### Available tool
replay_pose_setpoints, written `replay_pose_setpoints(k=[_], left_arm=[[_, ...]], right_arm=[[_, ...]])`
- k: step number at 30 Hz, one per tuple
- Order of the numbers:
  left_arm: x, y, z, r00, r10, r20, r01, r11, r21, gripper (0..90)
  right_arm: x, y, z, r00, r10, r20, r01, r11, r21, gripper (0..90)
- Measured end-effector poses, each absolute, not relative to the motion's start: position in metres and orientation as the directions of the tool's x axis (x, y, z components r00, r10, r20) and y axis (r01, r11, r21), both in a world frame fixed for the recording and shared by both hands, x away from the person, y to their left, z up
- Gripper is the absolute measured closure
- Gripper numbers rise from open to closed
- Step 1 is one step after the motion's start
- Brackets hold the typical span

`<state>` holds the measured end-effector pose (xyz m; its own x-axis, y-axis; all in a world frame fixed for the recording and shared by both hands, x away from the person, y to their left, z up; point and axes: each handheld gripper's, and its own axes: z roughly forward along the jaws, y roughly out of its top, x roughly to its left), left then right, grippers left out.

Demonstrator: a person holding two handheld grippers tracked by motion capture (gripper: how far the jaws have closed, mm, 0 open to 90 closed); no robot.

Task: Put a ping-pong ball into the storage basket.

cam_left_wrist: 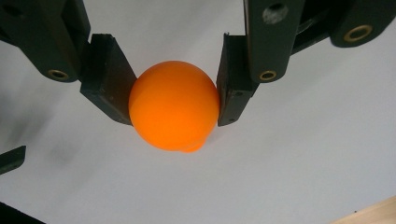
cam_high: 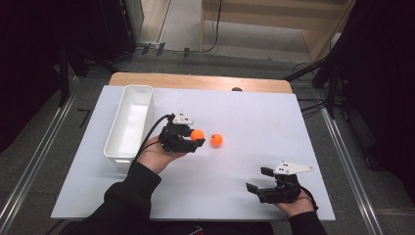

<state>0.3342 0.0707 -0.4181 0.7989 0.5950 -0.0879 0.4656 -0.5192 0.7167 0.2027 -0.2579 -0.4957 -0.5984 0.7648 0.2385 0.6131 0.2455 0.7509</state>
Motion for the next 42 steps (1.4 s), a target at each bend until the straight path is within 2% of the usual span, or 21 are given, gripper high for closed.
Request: replay_pose_setpoints(k=[13,42], left_arm=[[0.340,0.085,-0.416,0.771,0.633,-0.070,0.479,-0.505,0.718,50.3],[0.352,0.124,-0.402,0.706,0.699,-0.113,0.537,-0.424,0.729,50.3]], right_arm=[[0.203,-0.257,-0.496,-0.600,0.762,0.242,0.614,0.246,0.750,12.5],[0.205,-0.254,-0.495,-0.609,0.756,0.240,0.612,0.255,0.749,12.5]])
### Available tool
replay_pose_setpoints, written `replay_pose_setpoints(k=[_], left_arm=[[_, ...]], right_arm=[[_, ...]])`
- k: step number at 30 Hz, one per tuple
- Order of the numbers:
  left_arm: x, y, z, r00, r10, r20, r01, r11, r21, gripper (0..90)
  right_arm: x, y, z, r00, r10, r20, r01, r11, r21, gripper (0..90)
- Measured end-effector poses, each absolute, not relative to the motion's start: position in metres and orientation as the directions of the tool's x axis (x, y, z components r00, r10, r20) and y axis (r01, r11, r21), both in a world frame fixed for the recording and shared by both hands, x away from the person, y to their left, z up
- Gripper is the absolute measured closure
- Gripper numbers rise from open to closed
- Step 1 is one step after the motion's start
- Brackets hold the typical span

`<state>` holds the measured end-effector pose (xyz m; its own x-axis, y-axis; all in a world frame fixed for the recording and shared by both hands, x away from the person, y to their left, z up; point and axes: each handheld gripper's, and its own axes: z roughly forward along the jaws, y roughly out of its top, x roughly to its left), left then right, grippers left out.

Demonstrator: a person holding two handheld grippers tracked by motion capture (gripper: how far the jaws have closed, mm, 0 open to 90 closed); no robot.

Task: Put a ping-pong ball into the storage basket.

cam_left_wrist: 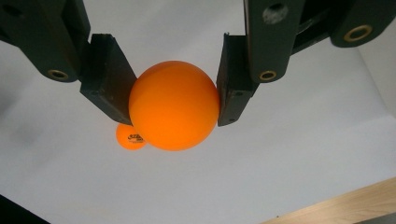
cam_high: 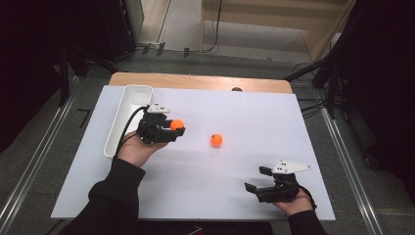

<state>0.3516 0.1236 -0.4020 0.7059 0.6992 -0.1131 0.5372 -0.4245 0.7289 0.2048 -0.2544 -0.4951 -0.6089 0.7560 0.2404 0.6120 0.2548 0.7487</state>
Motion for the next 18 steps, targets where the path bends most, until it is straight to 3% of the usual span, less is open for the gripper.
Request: replay_pose_setpoints(k=[18], left_arm=[[0.358,0.146,-0.396,0.663,0.742,-0.104,0.558,-0.396,0.729,50.3]], right_arm=[[0.204,-0.255,-0.495,-0.607,0.759,0.236,0.610,0.254,0.751,12.5]])
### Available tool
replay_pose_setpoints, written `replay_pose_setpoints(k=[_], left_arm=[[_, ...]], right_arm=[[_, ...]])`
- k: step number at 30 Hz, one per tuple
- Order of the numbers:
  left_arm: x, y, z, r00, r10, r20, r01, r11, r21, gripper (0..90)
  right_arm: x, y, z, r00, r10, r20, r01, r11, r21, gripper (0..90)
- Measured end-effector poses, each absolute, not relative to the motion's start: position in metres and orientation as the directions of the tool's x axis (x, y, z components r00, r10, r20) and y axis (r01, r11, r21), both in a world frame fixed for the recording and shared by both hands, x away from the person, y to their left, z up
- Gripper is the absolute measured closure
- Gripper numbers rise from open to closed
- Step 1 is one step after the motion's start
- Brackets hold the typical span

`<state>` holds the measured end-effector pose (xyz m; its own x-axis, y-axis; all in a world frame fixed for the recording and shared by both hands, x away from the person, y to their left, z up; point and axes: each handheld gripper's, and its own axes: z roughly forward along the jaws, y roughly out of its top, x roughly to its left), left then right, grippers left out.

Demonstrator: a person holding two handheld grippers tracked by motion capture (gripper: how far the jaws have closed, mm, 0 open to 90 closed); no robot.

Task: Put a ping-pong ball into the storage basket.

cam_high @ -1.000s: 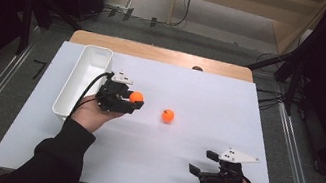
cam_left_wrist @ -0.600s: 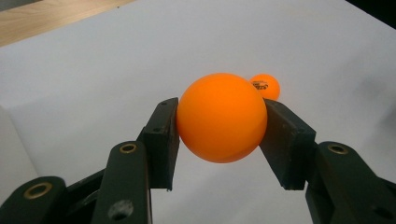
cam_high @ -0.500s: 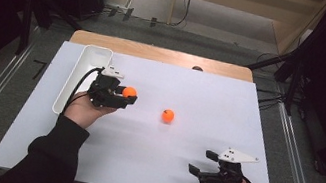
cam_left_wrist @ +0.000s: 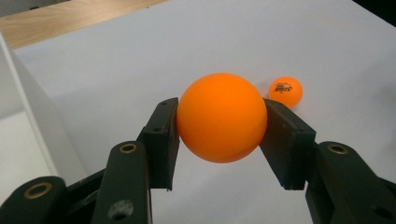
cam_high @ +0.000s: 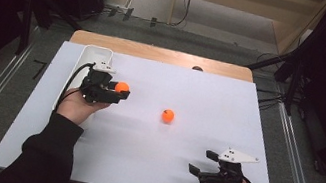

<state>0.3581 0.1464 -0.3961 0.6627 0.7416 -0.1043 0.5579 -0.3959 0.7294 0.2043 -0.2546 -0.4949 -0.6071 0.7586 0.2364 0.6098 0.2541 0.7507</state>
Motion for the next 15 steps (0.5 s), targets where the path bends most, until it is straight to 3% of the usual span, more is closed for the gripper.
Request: replay_pose_setpoints(k=[15], left_arm=[[0.362,0.164,-0.393,0.620,0.779,-0.098,0.570,-0.361,0.738,50.2]], right_arm=[[0.204,-0.255,-0.495,-0.607,0.758,0.239,0.610,0.252,0.751,12.5]])
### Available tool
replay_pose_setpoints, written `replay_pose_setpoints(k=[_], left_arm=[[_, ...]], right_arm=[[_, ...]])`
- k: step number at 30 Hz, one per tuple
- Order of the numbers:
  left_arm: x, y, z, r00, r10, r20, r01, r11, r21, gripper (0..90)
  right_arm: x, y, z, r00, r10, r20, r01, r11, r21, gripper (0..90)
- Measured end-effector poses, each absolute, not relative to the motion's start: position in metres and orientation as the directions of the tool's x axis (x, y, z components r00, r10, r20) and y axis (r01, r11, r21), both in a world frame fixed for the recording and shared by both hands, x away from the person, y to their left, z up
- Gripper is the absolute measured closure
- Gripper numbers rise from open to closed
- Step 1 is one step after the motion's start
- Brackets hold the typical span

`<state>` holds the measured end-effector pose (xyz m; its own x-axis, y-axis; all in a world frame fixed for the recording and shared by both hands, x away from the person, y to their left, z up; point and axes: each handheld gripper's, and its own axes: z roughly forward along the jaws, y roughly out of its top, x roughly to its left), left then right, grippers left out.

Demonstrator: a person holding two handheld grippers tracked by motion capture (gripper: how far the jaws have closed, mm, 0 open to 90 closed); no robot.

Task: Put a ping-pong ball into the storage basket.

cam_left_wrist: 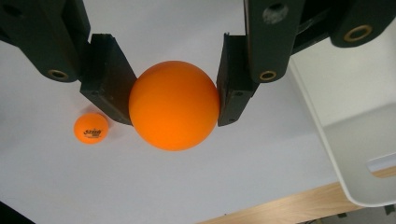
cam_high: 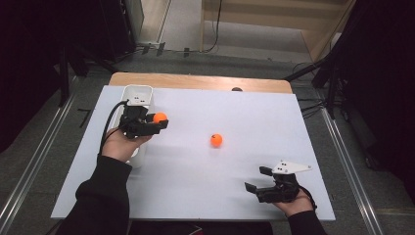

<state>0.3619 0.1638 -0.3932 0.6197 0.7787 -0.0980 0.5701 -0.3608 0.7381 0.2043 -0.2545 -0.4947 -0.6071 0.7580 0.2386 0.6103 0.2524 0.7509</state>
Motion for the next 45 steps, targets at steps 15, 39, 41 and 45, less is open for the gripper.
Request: replay_pose_setpoints(k=[15,39,41,45], left_arm=[[0.366,0.183,-0.391,0.570,0.816,-0.099,0.584,-0.318,0.747,50.2],[0.373,0.214,-0.392,0.417,0.907,-0.066,0.611,-0.226,0.759,50.2],[0.374,0.215,-0.393,0.402,0.915,-0.047,0.609,-0.229,0.759,50.2],[0.374,0.217,-0.395,0.375,0.926,-0.048,0.607,-0.206,0.768,50.2]], right_arm=[[0.204,-0.254,-0.495,-0.607,0.759,0.236,0.610,0.254,0.750,12.5],[0.205,-0.254,-0.495,-0.613,0.754,0.236,0.607,0.258,0.752,12.5],[0.205,-0.254,-0.495,-0.615,0.754,0.231,0.605,0.263,0.752,12.5],[0.205,-0.253,-0.495,-0.615,0.753,0.234,0.604,0.261,0.753,12.5]])
